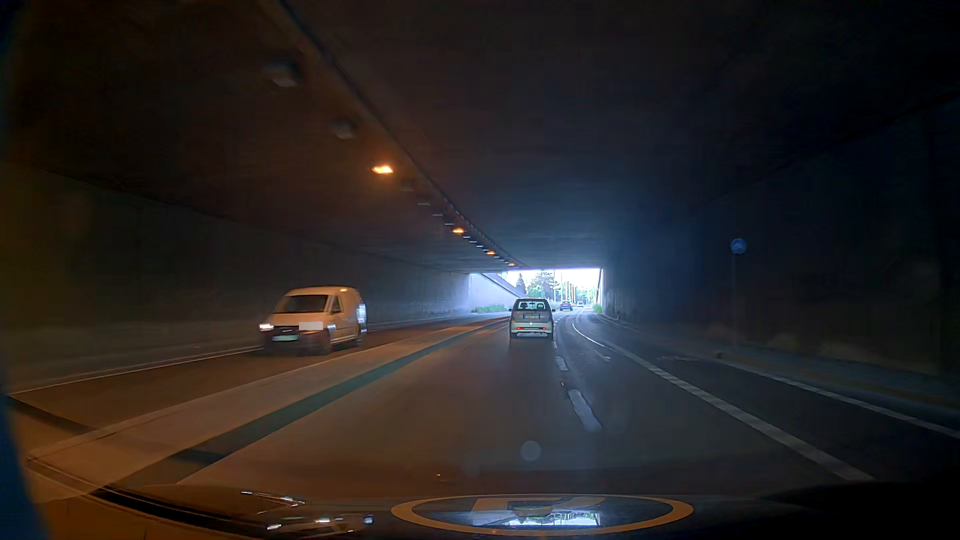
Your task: Follow the waypoints while adhering to traffic rules and regulations
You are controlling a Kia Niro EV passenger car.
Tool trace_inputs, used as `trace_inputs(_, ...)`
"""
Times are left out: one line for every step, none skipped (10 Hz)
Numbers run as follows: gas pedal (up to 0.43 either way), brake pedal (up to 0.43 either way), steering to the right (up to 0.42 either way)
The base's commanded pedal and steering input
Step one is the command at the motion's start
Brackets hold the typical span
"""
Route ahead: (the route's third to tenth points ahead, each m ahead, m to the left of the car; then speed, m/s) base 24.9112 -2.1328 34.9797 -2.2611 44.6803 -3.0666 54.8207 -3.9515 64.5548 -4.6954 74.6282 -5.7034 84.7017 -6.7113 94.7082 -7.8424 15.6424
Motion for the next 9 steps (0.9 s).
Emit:
trace_inputs(0.169,0.000,0.001)
trace_inputs(0.169,0.000,0.001)
trace_inputs(0.169,0.000,0.001)
trace_inputs(0.169,0.000,0.002)
trace_inputs(0.169,0.000,0.003)
trace_inputs(0.157,0.000,0.007)
trace_inputs(0.150,0.000,0.010)
trace_inputs(0.150,0.000,0.011)
trace_inputs(0.150,0.000,0.011)
